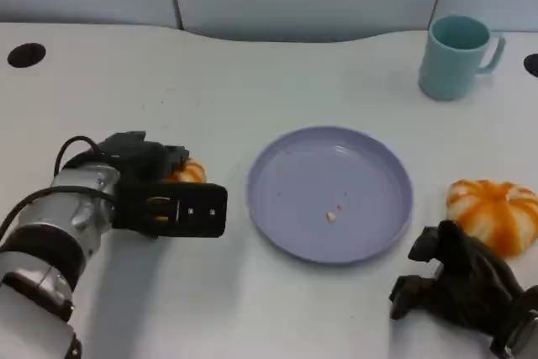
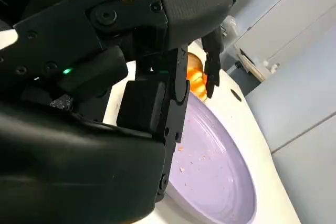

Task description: Grasp the bread from the table and place it into the plate.

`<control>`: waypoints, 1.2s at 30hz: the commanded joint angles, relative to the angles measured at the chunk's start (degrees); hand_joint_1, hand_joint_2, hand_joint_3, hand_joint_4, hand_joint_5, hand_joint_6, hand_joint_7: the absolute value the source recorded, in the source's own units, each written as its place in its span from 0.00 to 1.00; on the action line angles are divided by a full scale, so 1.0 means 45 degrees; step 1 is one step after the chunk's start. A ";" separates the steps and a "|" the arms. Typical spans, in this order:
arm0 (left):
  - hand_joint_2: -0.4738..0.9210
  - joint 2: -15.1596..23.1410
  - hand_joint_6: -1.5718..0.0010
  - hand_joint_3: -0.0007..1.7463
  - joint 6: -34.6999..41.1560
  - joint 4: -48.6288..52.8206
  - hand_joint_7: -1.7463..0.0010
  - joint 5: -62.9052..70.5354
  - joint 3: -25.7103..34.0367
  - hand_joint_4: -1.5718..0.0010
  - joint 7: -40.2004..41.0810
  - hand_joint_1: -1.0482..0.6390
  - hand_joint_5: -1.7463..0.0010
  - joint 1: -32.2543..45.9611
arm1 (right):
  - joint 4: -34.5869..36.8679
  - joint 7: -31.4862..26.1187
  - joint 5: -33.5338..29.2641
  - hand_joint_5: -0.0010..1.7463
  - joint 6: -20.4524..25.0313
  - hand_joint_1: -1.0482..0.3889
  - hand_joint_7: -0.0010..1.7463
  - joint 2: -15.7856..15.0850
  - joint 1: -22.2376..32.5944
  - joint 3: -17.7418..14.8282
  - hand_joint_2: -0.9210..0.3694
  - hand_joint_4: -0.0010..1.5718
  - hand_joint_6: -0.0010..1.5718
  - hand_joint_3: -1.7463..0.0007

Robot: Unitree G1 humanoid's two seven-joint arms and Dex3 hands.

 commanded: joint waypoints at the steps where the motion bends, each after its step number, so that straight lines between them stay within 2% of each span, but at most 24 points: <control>1: 0.90 -0.0112 0.73 0.02 -0.0361 0.0333 0.95 -0.0298 -0.0047 0.77 0.0968 0.54 0.91 0.0646 | -0.0149 -0.0266 0.0037 0.32 0.0425 0.52 0.22 -0.0134 0.0341 -0.0002 0.11 1.00 1.00 0.79; 3: 0.93 -0.0113 0.62 0.02 -0.0454 0.0412 0.93 -0.0302 -0.0111 0.66 0.1694 0.55 0.86 0.0814 | -0.0239 -0.0327 0.0045 0.32 0.0512 0.52 0.22 -0.0134 0.0376 -0.0020 0.11 1.00 1.00 0.79; 6: 0.98 -0.0063 0.44 0.01 -0.0984 0.0468 0.95 -0.0438 -0.0032 0.55 0.2848 0.55 0.68 0.1091 | -0.0398 -0.0399 0.0019 0.33 0.0532 0.52 0.23 -0.0140 0.0447 -0.0010 0.12 1.00 1.00 0.79; 7: 0.99 -0.0029 0.41 0.02 -0.1193 0.0486 0.95 -0.0389 -0.0080 0.54 0.3323 0.54 0.64 0.1187 | -0.0428 -0.0371 0.0003 0.33 0.0515 0.52 0.23 -0.0166 0.0464 0.0004 0.11 1.00 1.00 0.79; 8: 1.00 -0.0009 0.36 0.06 -0.1330 0.0518 0.92 -0.0346 -0.0128 0.51 0.3655 0.51 0.54 0.1242 | -0.0451 -0.0353 -0.0011 0.33 0.0503 0.52 0.23 -0.0184 0.0477 0.0014 0.11 1.00 1.00 0.79; 10: 1.00 -0.0019 0.30 0.13 -0.1531 0.0586 0.89 -0.0259 -0.0208 0.48 0.4478 0.49 0.47 0.1391 | -0.0362 -0.0271 0.0006 0.32 0.0423 0.53 0.22 -0.0189 0.0473 -0.0019 0.11 1.00 1.00 0.79; 11: 1.00 -0.0029 0.29 0.16 -0.1624 0.0618 0.85 -0.0226 -0.0245 0.47 0.4876 0.48 0.41 0.1458 | -0.0364 -0.0283 0.0008 0.32 0.0418 0.53 0.22 -0.0183 0.0480 -0.0029 0.11 1.00 1.00 0.79; 14: 1.00 -0.0034 0.41 0.18 -0.1981 0.0732 0.48 0.0031 -0.0499 0.47 0.6481 0.49 0.13 0.1715 | -0.0491 -0.0396 -0.0010 0.32 0.0433 0.52 0.22 -0.0155 0.0531 -0.0024 0.11 1.00 1.00 0.79; 16: 1.00 -0.0047 0.54 0.30 -0.2138 0.0837 0.11 0.0131 -0.0640 0.43 0.7234 0.49 0.03 0.1829 | -0.0542 -0.0413 0.0022 0.32 0.0523 0.52 0.22 -0.0152 0.0539 -0.0028 0.11 1.00 1.00 0.79; 18: 1.00 -0.0029 0.55 0.34 -0.2379 0.0910 0.02 0.0176 -0.0734 0.42 0.7877 0.50 0.01 0.1930 | -0.0453 -0.0290 0.0024 0.32 0.0392 0.52 0.22 -0.0151 0.0528 -0.0029 0.11 1.00 1.00 0.79; 19: 0.99 -0.0015 0.55 0.35 -0.2445 0.0935 0.01 0.0231 -0.0788 0.43 0.8149 0.50 0.00 0.1961 | -0.0409 -0.0255 0.0025 0.32 0.0342 0.52 0.22 -0.0147 0.0521 -0.0034 0.11 1.00 1.00 0.79; 22: 0.96 0.0126 0.61 0.37 -0.2488 0.0946 0.00 0.0529 -0.1026 0.47 0.9071 0.51 0.00 0.1941 | -0.0405 -0.0373 0.0041 0.32 0.0442 0.52 0.22 -0.0125 0.0502 -0.0062 0.11 1.00 1.00 0.79; 26: 0.94 0.0284 0.63 0.37 -0.2999 0.0798 0.00 0.0395 -0.0912 0.49 1.0086 0.52 0.00 0.1843 | -0.0314 -0.0349 0.0019 0.32 0.0481 0.52 0.23 -0.0166 0.0430 -0.0046 0.12 1.00 1.00 0.79; 28: 0.88 0.0362 0.62 0.42 -0.3387 0.0691 0.00 0.0241 -0.0764 0.48 1.0445 0.54 0.00 0.1740 | -0.0323 -0.0402 -0.0039 0.32 0.0474 0.52 0.23 -0.0189 0.0418 -0.0012 0.11 1.00 1.00 0.79; 31: 0.74 0.0496 0.60 0.59 -0.4082 0.0483 0.00 0.0061 -0.0491 0.47 1.1147 0.56 0.00 0.1515 | -0.0207 -0.0295 -0.0044 0.33 0.0307 0.53 0.23 -0.0176 0.0375 -0.0010 0.11 1.00 1.00 0.79; 34: 0.70 0.0586 0.59 0.67 -0.4532 0.0262 0.00 -0.0104 -0.0229 0.46 1.1204 0.56 0.00 0.1315 | -0.0096 -0.0304 -0.0025 0.33 0.0305 0.52 0.23 -0.0167 0.0311 -0.0029 0.12 1.00 1.00 0.79; 36: 0.69 0.0580 0.59 0.69 -0.4805 -0.0022 0.00 -0.0276 0.0037 0.45 1.1179 0.55 0.00 0.1129 | 0.0022 -0.0263 -0.0006 0.33 0.0230 0.52 0.23 -0.0140 0.0263 -0.0047 0.12 1.00 1.00 0.79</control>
